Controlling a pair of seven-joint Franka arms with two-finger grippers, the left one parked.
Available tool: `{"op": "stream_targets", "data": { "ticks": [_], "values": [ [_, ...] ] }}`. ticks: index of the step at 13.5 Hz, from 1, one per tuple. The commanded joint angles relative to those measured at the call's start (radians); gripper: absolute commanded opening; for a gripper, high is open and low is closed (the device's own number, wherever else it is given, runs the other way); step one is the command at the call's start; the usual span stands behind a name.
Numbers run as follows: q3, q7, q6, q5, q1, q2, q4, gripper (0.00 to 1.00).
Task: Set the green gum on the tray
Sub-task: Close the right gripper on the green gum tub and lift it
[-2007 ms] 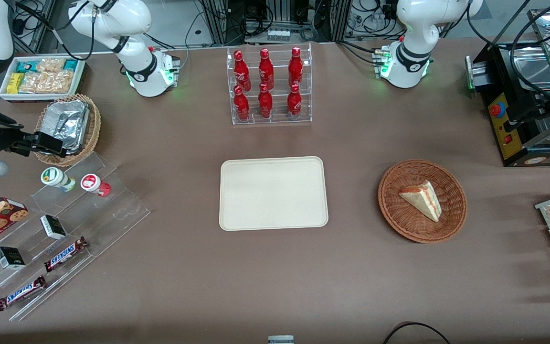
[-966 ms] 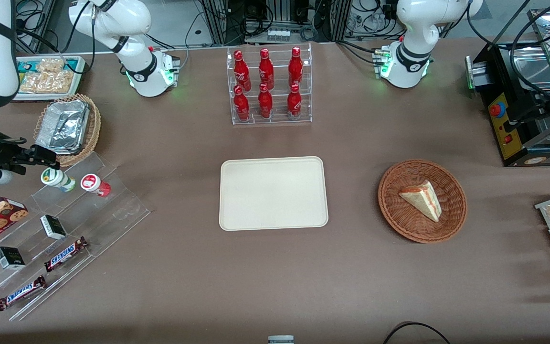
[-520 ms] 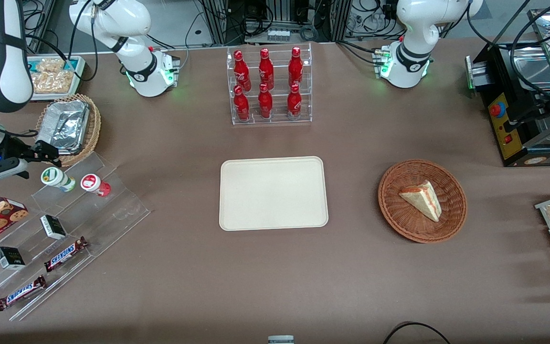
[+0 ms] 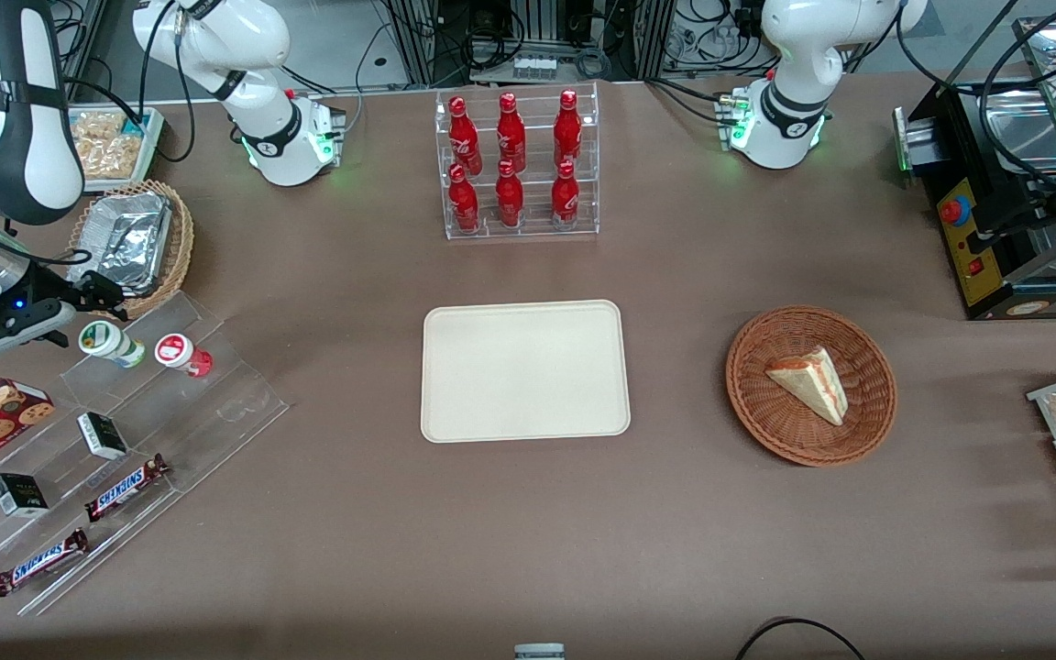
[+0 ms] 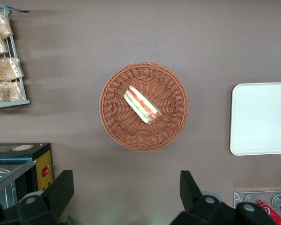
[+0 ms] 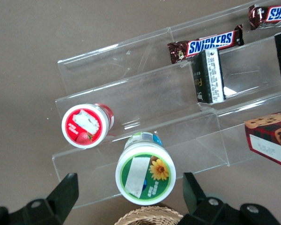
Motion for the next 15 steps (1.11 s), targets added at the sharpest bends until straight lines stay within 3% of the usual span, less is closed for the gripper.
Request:
{"op": "stream_targets", "data": {
  "ticks": [1,10,11,12,13,15],
  "values": [
    [-0.014,-0.022,0.037,-0.008,-0.004,0.006,-0.018,0.99],
    [-0.021,-0.051,0.083,-0.005,-0.006,0.051,-0.018,0.97],
    [-0.021,-0.051,0.083,-0.005,-0.006,0.051,-0.017,0.72],
    [-0.021,-0.048,0.083,-0.005,-0.004,0.052,-0.015,0.3],
    [-0.021,-0.041,0.082,-0.004,-0.003,0.052,-0.014,0.0],
    [-0.021,-0.034,0.073,0.003,0.0,0.052,-0.006,0.0]
  ]
}}
